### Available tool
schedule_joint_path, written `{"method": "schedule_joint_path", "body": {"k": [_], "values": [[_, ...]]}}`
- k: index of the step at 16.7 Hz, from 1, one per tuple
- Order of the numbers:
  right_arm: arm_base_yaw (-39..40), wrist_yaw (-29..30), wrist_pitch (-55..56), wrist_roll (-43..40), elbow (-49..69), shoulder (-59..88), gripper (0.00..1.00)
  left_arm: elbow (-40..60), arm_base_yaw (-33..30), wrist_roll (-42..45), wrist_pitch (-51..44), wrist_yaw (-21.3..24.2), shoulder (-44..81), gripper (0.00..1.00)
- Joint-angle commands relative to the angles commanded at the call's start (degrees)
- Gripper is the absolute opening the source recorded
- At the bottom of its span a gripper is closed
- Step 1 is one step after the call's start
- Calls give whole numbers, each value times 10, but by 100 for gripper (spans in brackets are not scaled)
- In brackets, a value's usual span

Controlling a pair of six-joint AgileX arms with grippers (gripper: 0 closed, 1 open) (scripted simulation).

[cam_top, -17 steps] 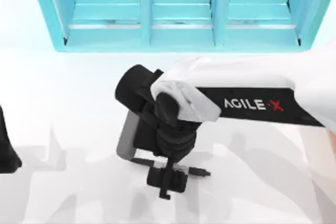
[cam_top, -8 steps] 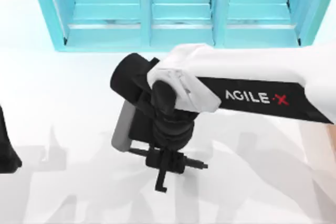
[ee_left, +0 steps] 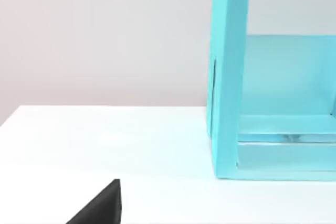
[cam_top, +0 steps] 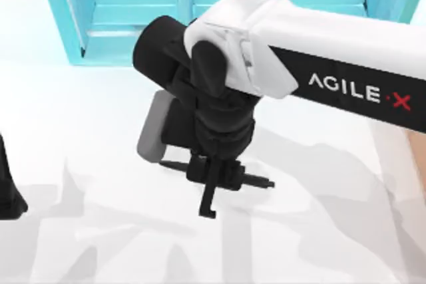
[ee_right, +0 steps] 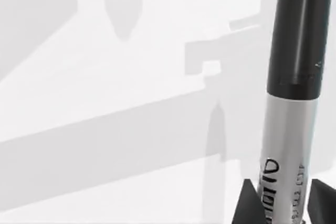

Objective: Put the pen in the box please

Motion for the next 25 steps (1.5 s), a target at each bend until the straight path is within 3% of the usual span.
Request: {"method": "schedule_joint_path", "body": {"k": [6,10,17,25], "values": [[-3,-2,-3,6,4,0,0,0,0,0,0,0,0,100],[-59,-9,-24,82,30,7,0,0,0,0,0,0,0,100],[-209,11,-126,296,94,52,0,0,0,0,0,0,0,100],[-428,37,-263,632,153,87,0,0,0,0,0,0,0,100]]}}
